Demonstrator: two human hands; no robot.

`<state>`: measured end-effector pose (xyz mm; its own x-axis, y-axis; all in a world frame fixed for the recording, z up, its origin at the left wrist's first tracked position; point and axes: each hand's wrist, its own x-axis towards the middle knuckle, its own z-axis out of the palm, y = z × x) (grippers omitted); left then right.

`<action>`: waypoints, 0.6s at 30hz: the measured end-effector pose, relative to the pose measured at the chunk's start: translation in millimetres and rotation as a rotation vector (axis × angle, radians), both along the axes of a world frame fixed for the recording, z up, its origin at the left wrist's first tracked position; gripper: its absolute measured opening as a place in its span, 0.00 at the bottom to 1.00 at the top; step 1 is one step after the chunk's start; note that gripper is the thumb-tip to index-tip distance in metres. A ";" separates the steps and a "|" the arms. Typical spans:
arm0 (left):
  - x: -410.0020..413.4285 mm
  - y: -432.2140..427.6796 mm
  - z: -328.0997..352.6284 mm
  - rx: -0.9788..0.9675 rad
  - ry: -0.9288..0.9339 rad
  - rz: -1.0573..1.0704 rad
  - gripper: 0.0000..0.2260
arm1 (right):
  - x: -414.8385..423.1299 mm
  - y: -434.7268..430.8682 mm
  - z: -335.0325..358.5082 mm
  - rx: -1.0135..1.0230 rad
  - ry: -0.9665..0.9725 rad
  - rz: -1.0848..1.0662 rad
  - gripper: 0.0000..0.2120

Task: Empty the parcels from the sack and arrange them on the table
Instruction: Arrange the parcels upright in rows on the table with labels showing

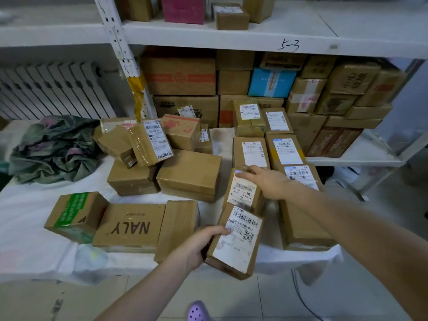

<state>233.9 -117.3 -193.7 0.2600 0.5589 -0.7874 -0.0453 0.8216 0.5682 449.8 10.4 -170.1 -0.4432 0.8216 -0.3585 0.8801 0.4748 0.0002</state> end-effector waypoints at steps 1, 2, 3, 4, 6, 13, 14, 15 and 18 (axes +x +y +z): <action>2.1 -1.4 -3.3 0.000 0.006 -0.011 0.08 | 4.3 2.0 0.1 -0.051 0.135 -0.068 0.37; 3.5 -2.4 -6.1 -0.001 0.009 -0.016 0.07 | 8.0 4.5 0.4 -0.090 0.271 -0.154 0.33; 5.0 -3.4 -8.0 -0.004 0.009 -0.013 0.06 | 10.7 6.4 0.3 -0.121 0.378 -0.245 0.29; 6.6 -3.5 -9.2 -0.008 0.011 -0.008 0.06 | 12.2 8.3 -1.4 -0.149 0.442 -0.330 0.26; 11.6 -3.7 -9.1 -0.020 0.016 0.002 0.06 | 15.7 10.0 -8.6 -0.184 0.444 -0.460 0.29; 8.9 -2.5 -16.5 -0.083 0.032 0.039 0.09 | 16.1 16.9 -27.1 -0.197 0.412 -0.513 0.47; 8.3 -3.5 -18.5 -0.089 0.036 0.040 0.09 | 12.9 20.5 -22.7 -0.225 0.479 -0.509 0.46; 7.7 -4.5 -20.3 -0.093 0.039 0.045 0.10 | 9.2 23.9 -17.5 -0.260 0.518 -0.493 0.45; 7.7 -6.7 -22.4 -0.104 0.012 0.039 0.14 | 0.7 36.7 -7.6 -0.410 0.455 -0.404 0.43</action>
